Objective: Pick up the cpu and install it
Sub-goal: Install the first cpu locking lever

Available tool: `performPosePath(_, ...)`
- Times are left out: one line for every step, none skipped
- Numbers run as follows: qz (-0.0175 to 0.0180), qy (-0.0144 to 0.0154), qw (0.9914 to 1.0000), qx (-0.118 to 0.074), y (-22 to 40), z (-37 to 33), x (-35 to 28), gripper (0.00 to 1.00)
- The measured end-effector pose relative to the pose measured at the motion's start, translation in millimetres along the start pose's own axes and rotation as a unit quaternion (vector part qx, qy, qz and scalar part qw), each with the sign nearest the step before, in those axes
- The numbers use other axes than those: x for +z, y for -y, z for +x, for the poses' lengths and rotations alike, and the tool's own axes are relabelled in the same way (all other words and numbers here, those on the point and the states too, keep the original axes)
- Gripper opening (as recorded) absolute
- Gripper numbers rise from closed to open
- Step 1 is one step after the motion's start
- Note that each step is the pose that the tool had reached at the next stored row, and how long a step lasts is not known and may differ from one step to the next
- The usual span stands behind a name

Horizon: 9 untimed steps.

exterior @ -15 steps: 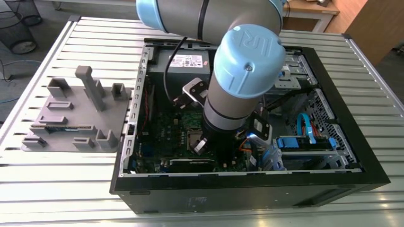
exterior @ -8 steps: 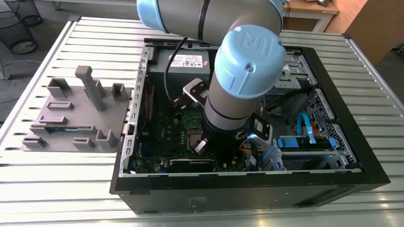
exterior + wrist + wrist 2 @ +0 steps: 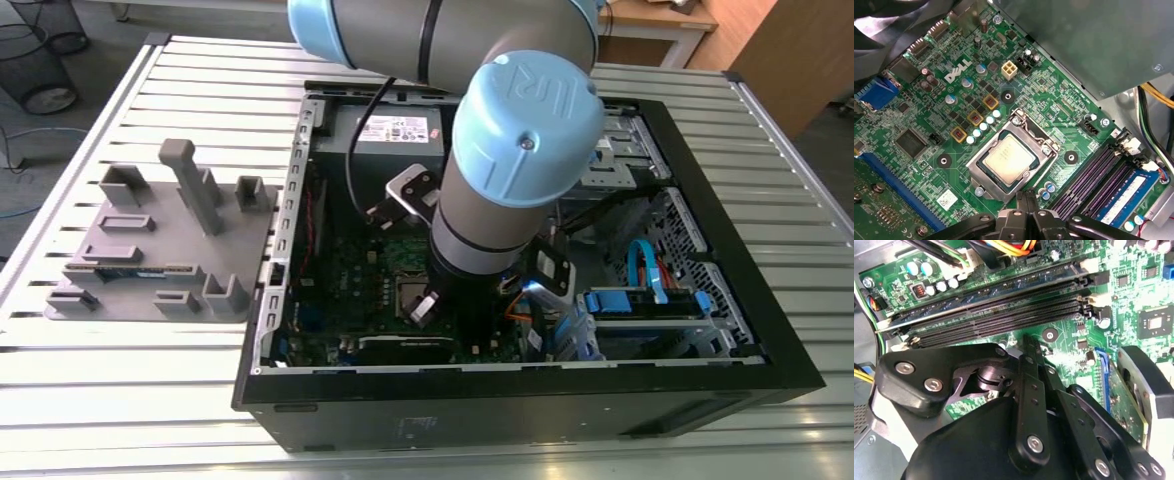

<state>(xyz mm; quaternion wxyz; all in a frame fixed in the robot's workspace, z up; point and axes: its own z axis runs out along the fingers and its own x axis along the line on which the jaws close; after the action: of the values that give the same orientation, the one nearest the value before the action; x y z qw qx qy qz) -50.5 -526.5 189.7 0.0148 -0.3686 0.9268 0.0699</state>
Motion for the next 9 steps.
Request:
performPosePath(0.0002, -0.0001, 1.0, 0.0, -0.2, -0.2, -2.3, 0.11)
performPosePath(0.0003, -0.0004, 1.0, 0.0, -0.5, -0.3, -4.7, 0.11)
performPosePath(0.0003, -0.0003, 1.0, 0.0, -0.8, -0.5, -7.0, 0.11)
performPosePath(0.0003, -0.0003, 1.0, 0.0, -1.1, -0.7, -9.4, 0.11)
performPosePath(0.0003, -0.0004, 1.0, 0.0, -1.4, -0.9, -12.2, 0.11)
performPosePath(0.0003, -0.0004, 1.0, 0.0, -1.6, -1.1, -13.9, 0.11)
performPosePath(0.0002, -0.0003, 1.0, 0.0, -1.6, -1.1, -14.1, 0.11)
performPosePath(0.0002, -0.0003, 1.0, 0.0, -1.7, -1.2, -14.0, 0.11)
performPosePath(0.0002, -0.0003, 1.0, 0.0, -1.8, -1.4, -14.0, 0.11)
